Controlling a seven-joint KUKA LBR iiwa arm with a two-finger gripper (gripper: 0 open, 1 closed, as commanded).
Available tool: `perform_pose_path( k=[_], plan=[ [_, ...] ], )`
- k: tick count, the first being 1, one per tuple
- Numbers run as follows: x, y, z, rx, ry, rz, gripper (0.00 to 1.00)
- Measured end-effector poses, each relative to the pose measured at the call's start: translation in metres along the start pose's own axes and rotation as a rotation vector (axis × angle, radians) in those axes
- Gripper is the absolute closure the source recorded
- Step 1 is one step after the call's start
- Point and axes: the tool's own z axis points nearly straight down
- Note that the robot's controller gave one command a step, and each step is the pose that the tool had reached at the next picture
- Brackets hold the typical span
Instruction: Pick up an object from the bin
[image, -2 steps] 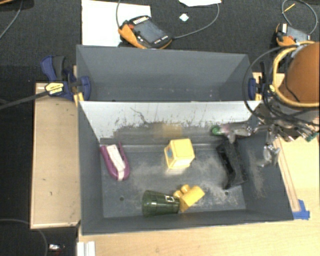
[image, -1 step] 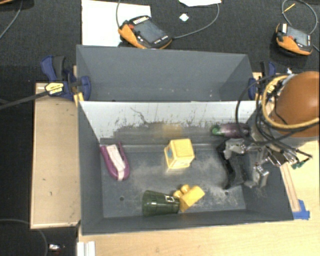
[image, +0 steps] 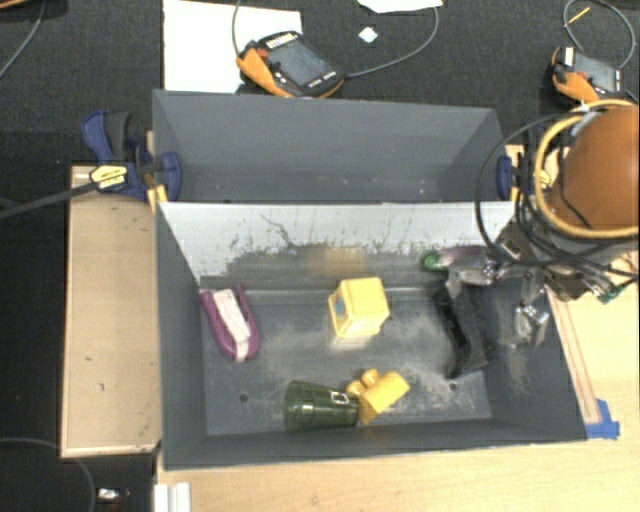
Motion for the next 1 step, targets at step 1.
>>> perform_pose_path(
  k=[1],
  plan=[
    [0.0251, 0.0227, 0.0949, -0.02, 0.014, -0.238, 1.0]
  ],
)
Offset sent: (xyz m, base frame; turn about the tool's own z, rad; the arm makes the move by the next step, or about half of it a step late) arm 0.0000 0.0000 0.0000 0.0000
